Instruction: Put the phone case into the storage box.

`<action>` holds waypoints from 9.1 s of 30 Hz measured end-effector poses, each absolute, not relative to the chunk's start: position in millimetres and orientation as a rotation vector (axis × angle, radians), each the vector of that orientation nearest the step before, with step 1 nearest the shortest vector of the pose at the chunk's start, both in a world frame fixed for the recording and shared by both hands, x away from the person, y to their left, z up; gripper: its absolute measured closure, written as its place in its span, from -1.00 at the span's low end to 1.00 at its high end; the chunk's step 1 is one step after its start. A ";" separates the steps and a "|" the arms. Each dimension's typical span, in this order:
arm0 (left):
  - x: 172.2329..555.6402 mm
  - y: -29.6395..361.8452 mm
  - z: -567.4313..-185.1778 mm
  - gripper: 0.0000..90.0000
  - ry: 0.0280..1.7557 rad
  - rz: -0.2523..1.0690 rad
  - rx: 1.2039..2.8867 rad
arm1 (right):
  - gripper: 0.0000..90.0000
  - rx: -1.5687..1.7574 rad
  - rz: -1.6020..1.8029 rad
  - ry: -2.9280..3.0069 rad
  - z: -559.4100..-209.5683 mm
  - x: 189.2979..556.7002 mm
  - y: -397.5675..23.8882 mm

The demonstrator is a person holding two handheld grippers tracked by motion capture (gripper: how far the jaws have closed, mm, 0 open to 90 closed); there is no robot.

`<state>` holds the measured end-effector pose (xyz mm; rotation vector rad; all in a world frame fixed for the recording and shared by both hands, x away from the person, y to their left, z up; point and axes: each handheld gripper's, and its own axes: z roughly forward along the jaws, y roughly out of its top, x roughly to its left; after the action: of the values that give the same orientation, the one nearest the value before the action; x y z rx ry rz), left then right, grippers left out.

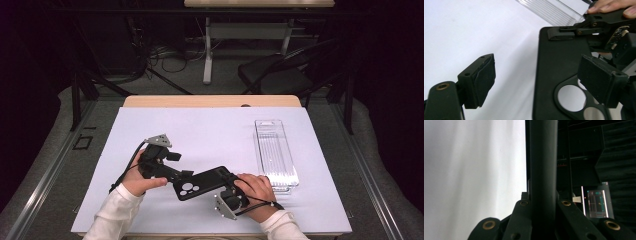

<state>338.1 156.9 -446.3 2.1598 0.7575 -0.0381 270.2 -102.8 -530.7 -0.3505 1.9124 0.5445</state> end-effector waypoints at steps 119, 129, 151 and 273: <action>320.0 147.9 -439.0 0.43 0.474 0.026 2.090 | 0.94 0.274 1.501 2.294 -530.7 299.1 -125.1; 320.7 149.7 -439.2 0.53 0.453 0.018 2.084 | 0.94 0.281 1.523 2.305 -530.8 299.7 -125.6; 320.1 150.2 -441.2 0.75 0.430 0.015 2.100 | 0.93 0.299 1.531 2.333 -532.6 301.8 -126.3; 368.9 156.4 -432.1 0.81 0.870 -0.212 2.212 | -0.20 0.503 1.250 2.238 -509.5 301.3 -123.8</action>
<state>368.9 156.4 -432.1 2.2119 0.8702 -0.2122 301.3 -123.8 -509.5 0.5026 2.2379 1.2498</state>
